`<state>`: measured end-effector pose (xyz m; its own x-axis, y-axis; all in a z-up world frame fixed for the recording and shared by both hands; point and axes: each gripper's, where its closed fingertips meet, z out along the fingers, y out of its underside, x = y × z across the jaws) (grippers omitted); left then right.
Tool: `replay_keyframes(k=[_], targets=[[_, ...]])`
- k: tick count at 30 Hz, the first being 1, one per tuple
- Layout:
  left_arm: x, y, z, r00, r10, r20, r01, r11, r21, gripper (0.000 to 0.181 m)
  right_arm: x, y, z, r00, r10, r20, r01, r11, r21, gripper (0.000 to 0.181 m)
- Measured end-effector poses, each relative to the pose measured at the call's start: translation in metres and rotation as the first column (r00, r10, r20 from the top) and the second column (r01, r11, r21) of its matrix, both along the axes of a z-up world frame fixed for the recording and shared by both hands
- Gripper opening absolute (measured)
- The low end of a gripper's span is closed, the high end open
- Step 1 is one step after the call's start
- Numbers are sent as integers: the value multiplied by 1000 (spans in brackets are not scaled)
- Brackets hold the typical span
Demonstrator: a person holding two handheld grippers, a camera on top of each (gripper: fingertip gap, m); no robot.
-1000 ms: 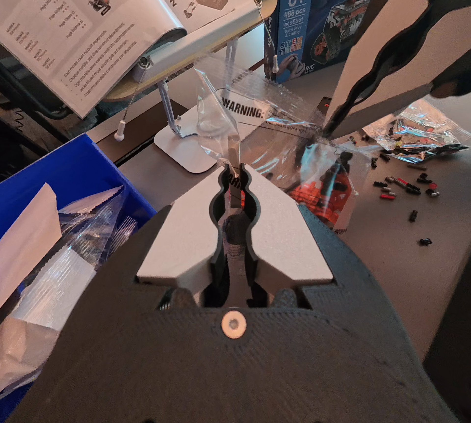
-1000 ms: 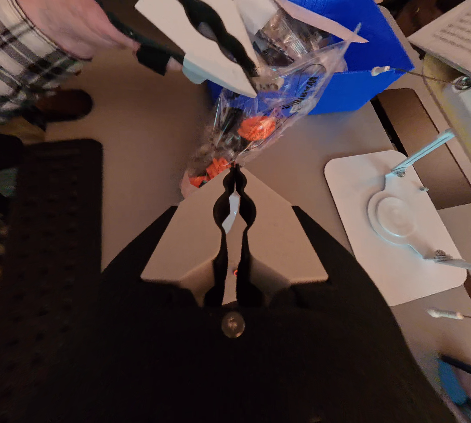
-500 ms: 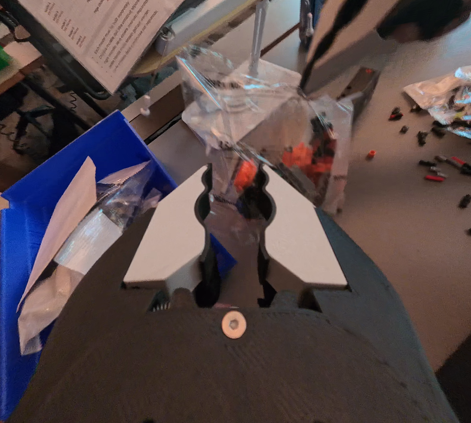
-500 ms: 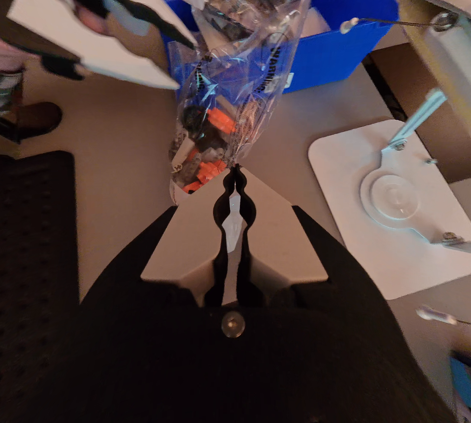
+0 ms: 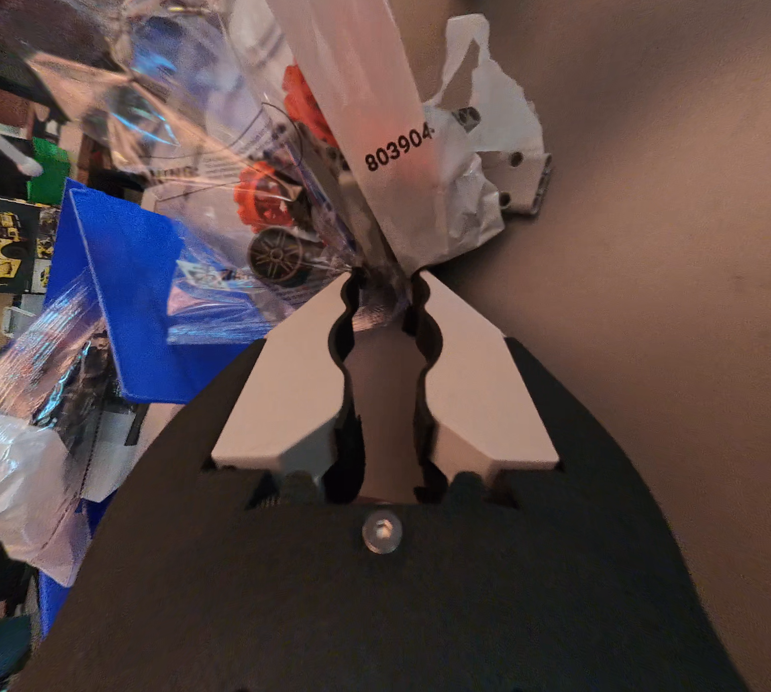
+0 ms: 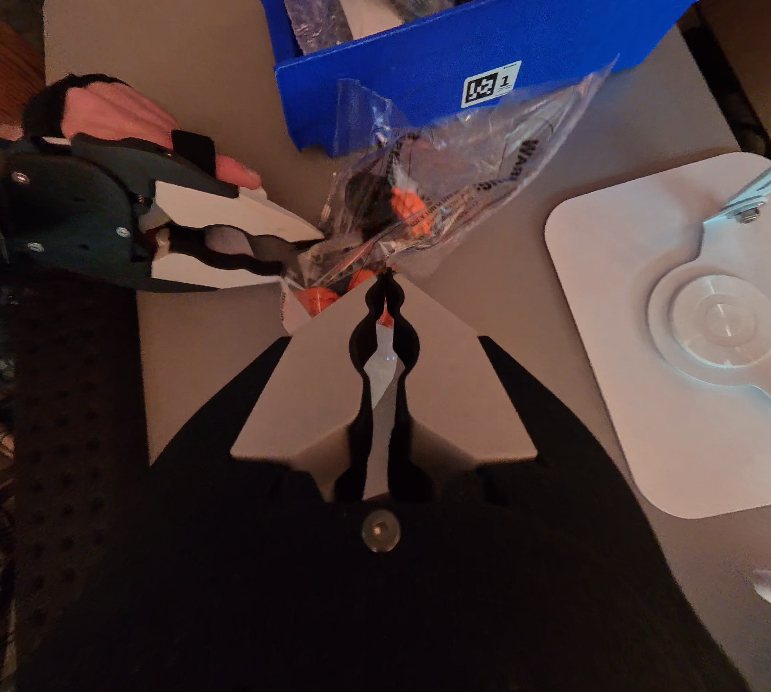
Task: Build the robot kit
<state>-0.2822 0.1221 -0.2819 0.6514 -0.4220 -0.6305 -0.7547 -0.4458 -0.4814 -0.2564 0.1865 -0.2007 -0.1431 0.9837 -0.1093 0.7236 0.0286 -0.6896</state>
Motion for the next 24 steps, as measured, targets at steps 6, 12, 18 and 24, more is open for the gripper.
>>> replay_keyframes(k=[6, 12, 18, 24], targets=[[-7, -7, 27, 999, 7, 48, -11, 996, 85, 3, -1, -3, 20, 996, 12, -93, -8, 999, 37, 0], [-13, -12, 58, 1000, 4, 10, -6, 985, 173, 7, 1, -6, 46, 983, 0, -185, 17, 996, 91, 0], [-10, -13, 31, 1000, -10, 2, 10, 993, 117, 13, -8, -20, 48, 980, 33, -195, -5, 990, 142, 0], [-21, -19, 16, 1000, 28, 6, -28, 996, 85, 26, -9, -26, 35, 987, 52, -154, -24, 983, 182, 0]])
